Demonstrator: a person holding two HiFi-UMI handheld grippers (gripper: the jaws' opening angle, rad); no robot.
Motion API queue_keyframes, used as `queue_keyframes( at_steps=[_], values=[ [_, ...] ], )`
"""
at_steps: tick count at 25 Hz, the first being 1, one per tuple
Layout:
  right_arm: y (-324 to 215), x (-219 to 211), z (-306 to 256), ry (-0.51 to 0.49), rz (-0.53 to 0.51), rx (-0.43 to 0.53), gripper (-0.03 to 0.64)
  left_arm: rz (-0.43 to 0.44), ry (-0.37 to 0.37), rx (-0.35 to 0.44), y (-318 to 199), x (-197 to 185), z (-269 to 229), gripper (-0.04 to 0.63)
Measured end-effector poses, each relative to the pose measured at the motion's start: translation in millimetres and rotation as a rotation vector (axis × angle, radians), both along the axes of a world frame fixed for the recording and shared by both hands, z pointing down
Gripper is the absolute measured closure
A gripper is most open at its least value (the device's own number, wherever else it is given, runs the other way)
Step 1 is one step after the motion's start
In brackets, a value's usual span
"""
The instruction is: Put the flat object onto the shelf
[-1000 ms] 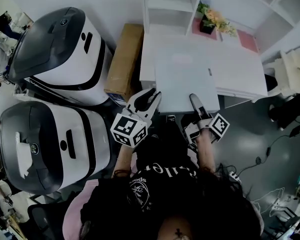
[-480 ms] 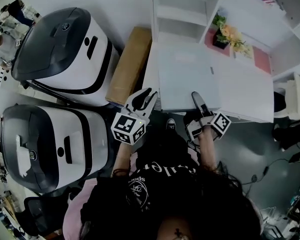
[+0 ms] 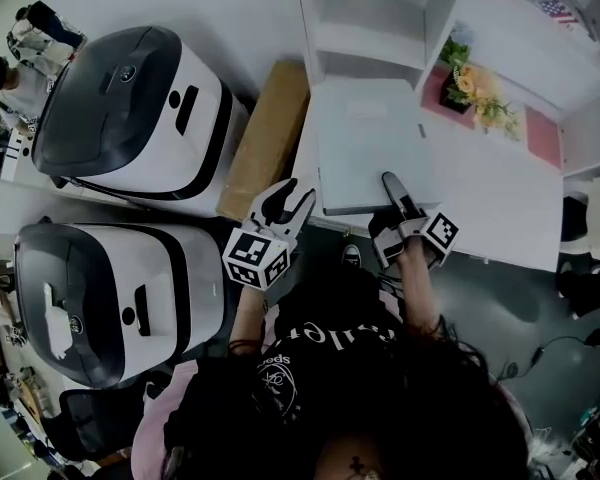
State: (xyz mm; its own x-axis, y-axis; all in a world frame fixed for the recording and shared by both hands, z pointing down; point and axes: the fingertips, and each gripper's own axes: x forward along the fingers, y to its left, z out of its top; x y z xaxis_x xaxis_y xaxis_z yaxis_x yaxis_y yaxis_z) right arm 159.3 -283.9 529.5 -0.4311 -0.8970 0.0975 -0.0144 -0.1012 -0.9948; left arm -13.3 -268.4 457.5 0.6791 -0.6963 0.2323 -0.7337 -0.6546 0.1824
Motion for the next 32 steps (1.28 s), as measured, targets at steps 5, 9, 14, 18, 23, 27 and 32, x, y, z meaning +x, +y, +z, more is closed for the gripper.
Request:
queue_keyframes(
  at_steps=[5,9,14,18,23,27,32],
  values=[
    [-24.2,7.9,11.7,-0.032,0.027,-0.021,0.310,0.038,-0.032,-0.031,-9.2,16.6,11.3,0.401],
    [-38.7,9.6,24.2,-0.016,0.039,-0.045,0.311,0.031,-0.039,-0.055,-17.6,33.8,23.7,0.383],
    [-51.7,9.9,39.4,-0.079,0.066,-0.086,0.311,0.050,-0.082,-0.069,-27.5,56.3,42.5,0.380],
    [-60.6,17.3,50.2,-0.068,0.068,-0.104,0.310,0.049,-0.120,-0.081,-40.2,63.8,56.4,0.380],
    [-65.0,24.3,57.0,-0.087,0.107,-0.123,0.311,0.057,-0.096,-0.105,-44.1,71.4,62.5,0.364],
    [-63.7,27.3,58.9,-0.112,0.136,-0.131,0.311,0.122,-0.131,-0.108,-33.9,79.4,69.7,0.359],
    [-63.6,25.2,57.4,-0.094,0.143,-0.140,0.311,0.133,-0.134,-0.111,-39.4,73.4,72.3,0.364]
  ],
)
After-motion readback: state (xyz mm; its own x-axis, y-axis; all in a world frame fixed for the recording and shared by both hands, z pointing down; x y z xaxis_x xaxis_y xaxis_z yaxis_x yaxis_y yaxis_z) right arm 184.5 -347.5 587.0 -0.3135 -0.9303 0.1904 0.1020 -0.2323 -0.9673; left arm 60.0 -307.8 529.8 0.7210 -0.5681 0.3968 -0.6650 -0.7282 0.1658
